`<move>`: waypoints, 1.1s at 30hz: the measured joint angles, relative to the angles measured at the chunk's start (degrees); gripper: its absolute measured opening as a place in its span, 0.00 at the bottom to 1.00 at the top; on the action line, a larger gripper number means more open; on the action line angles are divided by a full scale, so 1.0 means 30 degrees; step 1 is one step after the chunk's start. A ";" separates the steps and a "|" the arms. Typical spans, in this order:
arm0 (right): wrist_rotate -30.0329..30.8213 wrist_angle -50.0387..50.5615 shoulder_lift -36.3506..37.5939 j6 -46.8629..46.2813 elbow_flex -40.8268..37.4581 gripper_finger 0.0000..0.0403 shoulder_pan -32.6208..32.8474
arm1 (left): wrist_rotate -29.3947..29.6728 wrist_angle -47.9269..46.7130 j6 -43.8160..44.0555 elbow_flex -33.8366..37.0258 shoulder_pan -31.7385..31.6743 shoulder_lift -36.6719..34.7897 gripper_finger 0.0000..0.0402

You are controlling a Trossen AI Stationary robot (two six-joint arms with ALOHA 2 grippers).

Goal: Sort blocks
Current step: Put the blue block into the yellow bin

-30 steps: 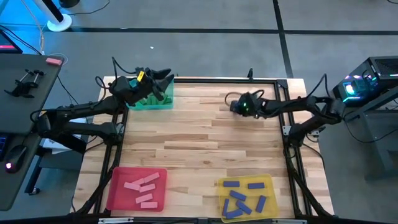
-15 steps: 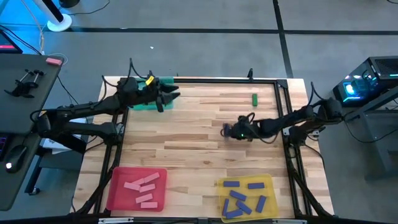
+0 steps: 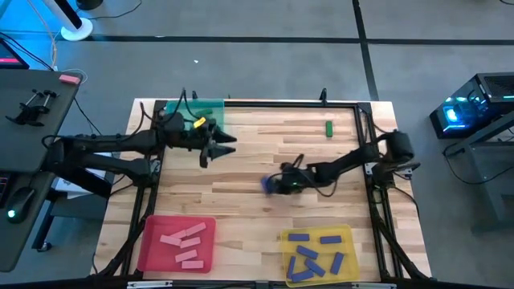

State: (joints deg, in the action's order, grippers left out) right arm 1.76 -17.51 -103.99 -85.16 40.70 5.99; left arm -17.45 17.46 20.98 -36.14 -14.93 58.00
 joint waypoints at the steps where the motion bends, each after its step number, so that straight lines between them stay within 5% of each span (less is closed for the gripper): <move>1: -0.0588 -0.0011 -0.0488 0.0672 0.0547 0.00 0.0004 | 0.0009 0.0004 0.0162 0.0000 0.0309 0.0000 0.51; 6: -0.1610 0.2042 -0.0634 0.2721 0.2016 0.00 0.0267 | 0.1691 0.0259 0.2797 0.0000 0.1908 0.0000 0.51; 13: -0.2995 0.9624 0.1656 0.4422 0.2130 0.00 0.1856 | 0.5277 0.0281 0.3493 0.0007 0.3797 0.0000 0.51; 20: -0.0738 1.6864 0.4119 0.2259 0.2072 0.00 0.4024 | 0.7666 0.0286 0.3436 0.0007 0.4630 0.0000 0.51; 33: 0.0653 1.9772 0.7787 0.1430 0.3000 0.00 0.4448 | 0.8575 0.0464 0.2767 0.0015 0.4609 0.0000 0.51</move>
State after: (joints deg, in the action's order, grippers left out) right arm 3.72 41.80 -80.63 -80.87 49.70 19.33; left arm 8.27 18.85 29.28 -36.10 -1.10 58.00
